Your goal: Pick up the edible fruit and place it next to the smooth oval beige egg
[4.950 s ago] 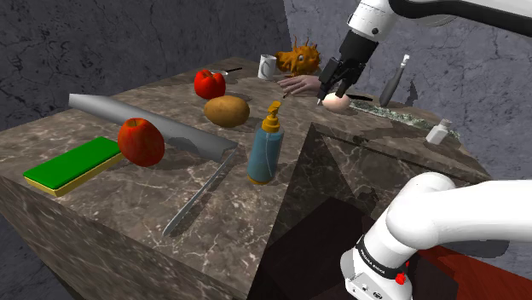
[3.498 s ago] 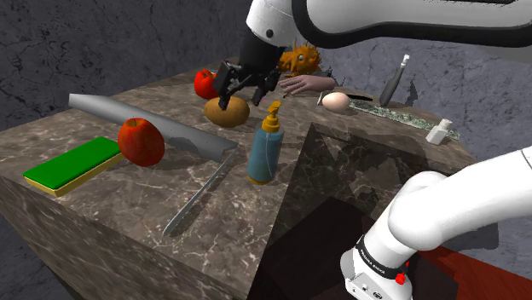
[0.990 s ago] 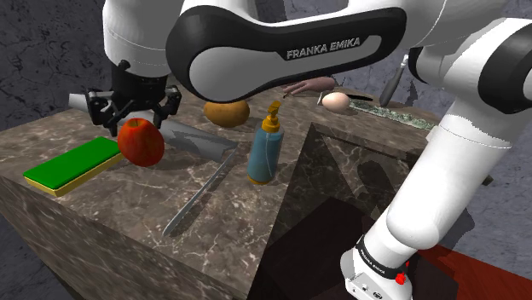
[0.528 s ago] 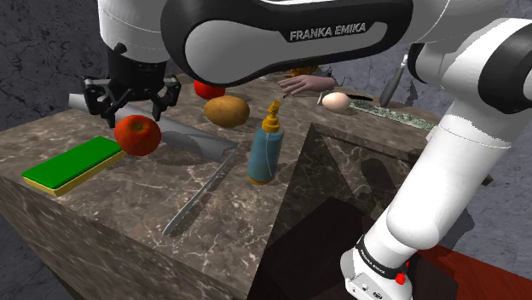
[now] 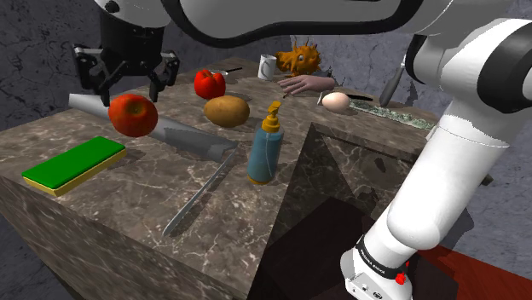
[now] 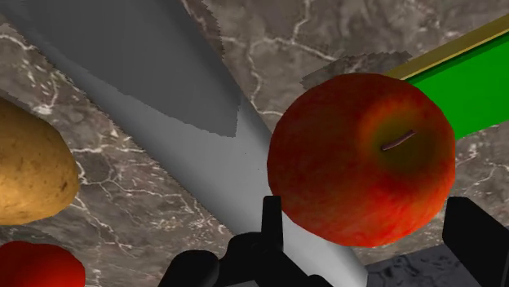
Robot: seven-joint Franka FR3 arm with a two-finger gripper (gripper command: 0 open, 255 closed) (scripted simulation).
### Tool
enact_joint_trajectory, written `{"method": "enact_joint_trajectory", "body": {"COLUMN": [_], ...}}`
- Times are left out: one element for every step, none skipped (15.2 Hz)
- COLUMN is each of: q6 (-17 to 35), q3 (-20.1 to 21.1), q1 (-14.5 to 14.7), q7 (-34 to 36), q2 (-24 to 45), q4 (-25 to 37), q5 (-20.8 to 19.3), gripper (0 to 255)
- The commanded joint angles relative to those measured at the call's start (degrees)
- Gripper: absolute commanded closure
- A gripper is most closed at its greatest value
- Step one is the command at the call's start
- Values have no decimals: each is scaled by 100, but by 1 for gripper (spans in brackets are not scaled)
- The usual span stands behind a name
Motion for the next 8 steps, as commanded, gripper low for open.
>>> {"method": "enact_joint_trajectory", "body": {"q6": [-157,-240,-325,-410,-497,-585,-675,-766], "q3": [10,15,20,24,30,34,38,42], "q1": [30,47,67,89,112,138,166,197], "q7": [-23,-35,-46,-56,-64,-73,-80,-87], "q2": [30,52,76,103,132,164,198,234], "q4": [174,270,369,470,574,680,789,902], "q5": [-12,-25,-39,-57,-77,-100,-125,-153], "gripper": [255,255,255,255,255,255,255,255]}}
